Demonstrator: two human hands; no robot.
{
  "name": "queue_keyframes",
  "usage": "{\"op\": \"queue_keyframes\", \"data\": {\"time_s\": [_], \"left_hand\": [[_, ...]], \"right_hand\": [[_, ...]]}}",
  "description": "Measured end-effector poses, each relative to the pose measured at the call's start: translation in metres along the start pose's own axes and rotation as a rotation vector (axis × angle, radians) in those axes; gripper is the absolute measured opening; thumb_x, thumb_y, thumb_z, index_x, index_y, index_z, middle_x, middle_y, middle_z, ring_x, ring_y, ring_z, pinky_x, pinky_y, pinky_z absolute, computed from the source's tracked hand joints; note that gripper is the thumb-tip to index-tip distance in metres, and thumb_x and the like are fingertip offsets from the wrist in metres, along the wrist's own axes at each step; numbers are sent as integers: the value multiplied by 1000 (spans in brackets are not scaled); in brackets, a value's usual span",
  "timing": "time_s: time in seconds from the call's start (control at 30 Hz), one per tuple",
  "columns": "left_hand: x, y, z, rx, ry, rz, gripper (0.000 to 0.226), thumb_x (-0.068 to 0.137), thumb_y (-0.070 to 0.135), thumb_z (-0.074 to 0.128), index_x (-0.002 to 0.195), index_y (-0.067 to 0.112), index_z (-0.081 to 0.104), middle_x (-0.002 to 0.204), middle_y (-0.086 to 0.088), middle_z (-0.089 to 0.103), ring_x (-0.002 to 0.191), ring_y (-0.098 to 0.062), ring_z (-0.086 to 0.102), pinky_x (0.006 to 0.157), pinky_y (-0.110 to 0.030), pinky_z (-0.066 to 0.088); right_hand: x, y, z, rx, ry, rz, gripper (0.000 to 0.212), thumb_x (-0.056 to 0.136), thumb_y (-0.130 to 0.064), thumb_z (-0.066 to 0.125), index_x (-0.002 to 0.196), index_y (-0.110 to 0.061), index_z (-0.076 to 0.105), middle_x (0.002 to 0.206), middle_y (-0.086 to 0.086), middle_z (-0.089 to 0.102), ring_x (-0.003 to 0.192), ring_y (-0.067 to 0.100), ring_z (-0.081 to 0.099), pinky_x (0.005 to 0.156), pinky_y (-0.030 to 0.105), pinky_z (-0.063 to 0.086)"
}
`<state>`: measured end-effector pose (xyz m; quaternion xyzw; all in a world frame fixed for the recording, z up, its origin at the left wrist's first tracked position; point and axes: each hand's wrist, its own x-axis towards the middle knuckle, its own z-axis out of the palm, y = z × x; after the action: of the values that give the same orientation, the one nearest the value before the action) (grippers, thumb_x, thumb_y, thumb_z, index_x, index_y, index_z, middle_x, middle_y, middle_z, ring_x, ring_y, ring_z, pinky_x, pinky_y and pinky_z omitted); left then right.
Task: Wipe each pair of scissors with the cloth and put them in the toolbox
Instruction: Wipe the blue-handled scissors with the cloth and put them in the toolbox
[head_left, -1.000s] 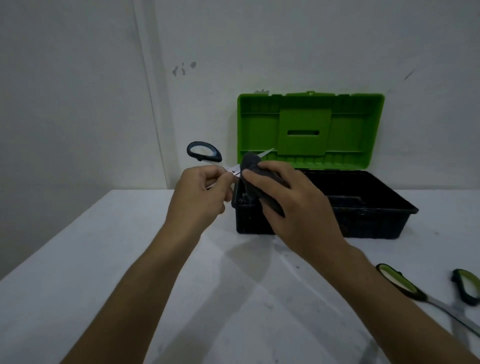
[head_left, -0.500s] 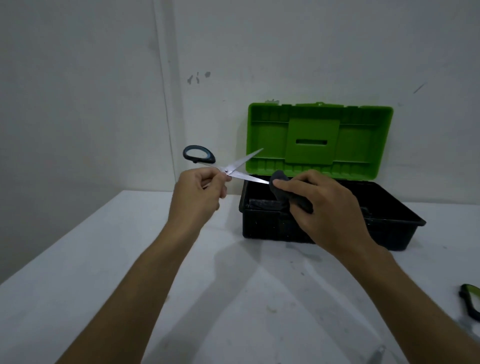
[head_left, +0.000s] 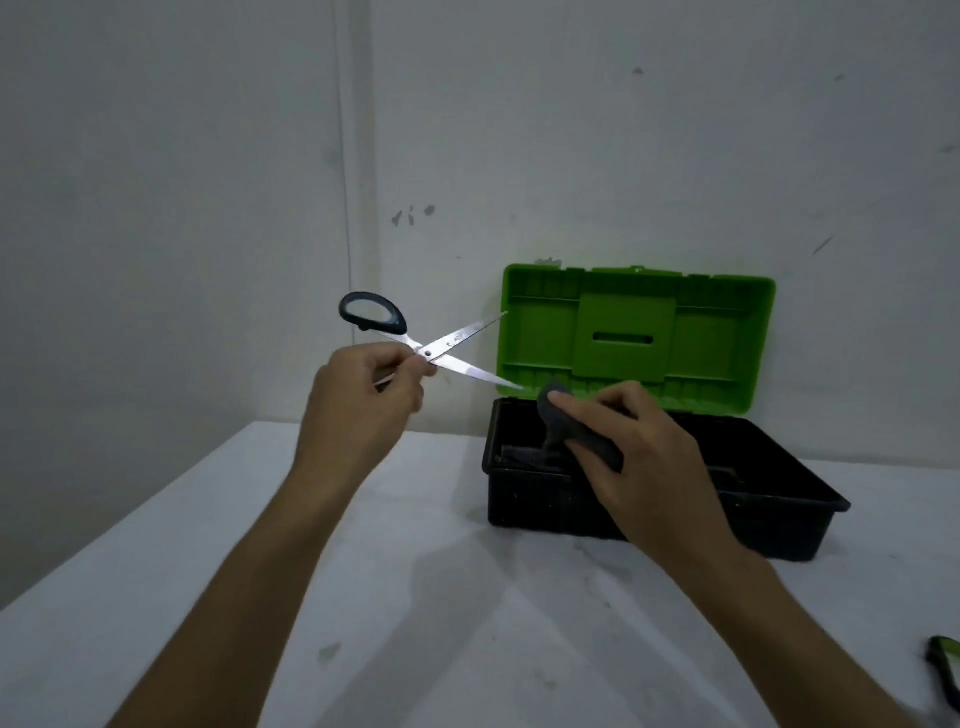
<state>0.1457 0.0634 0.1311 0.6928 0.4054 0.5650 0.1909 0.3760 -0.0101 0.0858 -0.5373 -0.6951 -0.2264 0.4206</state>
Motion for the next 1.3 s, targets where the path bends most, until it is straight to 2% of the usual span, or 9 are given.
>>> {"op": "queue_keyframes", "data": {"time_s": [0.13,0.27,0.37,0.5,0.63,0.73,0.93,1.1,1.3], "left_hand": [[-2,2,5,99,-113,8,20,93,25,59,78,26,72,57,9,62,47,2,52,56,-22,39],[-20,11,30,188,-276,87,27,91,29,58,65,33,62,58,14,60,59,1,59,58,-22,44],[-27,13,43,172,-321,128,32,88,32,57,57,37,56,55,18,59,62,-5,61,60,-25,48],[-22,11,34,140,-368,124,27,93,26,60,68,22,70,49,24,57,50,7,53,51,-6,33],[-13,10,22,-43,-356,50,22,95,21,58,81,17,76,51,11,57,44,-1,47,50,-11,36],[-15,15,21,65,-360,87,24,95,24,58,79,18,75,53,7,59,43,0,47,52,-17,38],[-22,22,24,70,-444,116,28,96,18,56,79,3,73,53,6,55,41,1,46,49,-12,33],[-16,13,18,17,-441,24,24,95,22,57,83,16,76,50,10,55,41,-4,40,52,-25,35],[-20,17,25,116,-455,44,27,96,26,56,82,13,75,53,8,58,41,3,47,48,-12,33]], "right_hand": [[12,-9,-17,7,110,0,46,90,-25,69,135,-21,60,102,1,52,76,12,52,63,18,44],[17,-31,-15,24,95,-38,45,95,-39,57,137,-22,57,105,0,49,81,10,50,67,19,44],[14,-25,-3,5,-23,-7,41,95,-37,54,134,-26,59,108,-1,44,76,13,50,62,24,44],[10,8,-6,-19,-54,94,34,94,-27,61,128,-29,62,103,-3,41,74,15,51,61,21,42],[12,28,-29,-103,39,152,32,92,-22,65,123,-26,67,102,-3,45,80,18,54,64,21,38],[18,19,-41,-113,127,78,36,89,-18,69,125,-23,68,108,4,52,84,14,51,65,10,34],[9,-17,-17,-130,-66,-94,40,91,-28,47,128,-33,65,121,1,57,97,21,55,64,30,50],[9,15,-21,-225,-18,68,41,89,-10,57,120,-34,70,114,-2,63,92,23,55,64,27,39],[13,6,-31,-177,45,73,41,89,-6,58,119,-30,71,115,1,58,95,23,55,65,29,44]]}}
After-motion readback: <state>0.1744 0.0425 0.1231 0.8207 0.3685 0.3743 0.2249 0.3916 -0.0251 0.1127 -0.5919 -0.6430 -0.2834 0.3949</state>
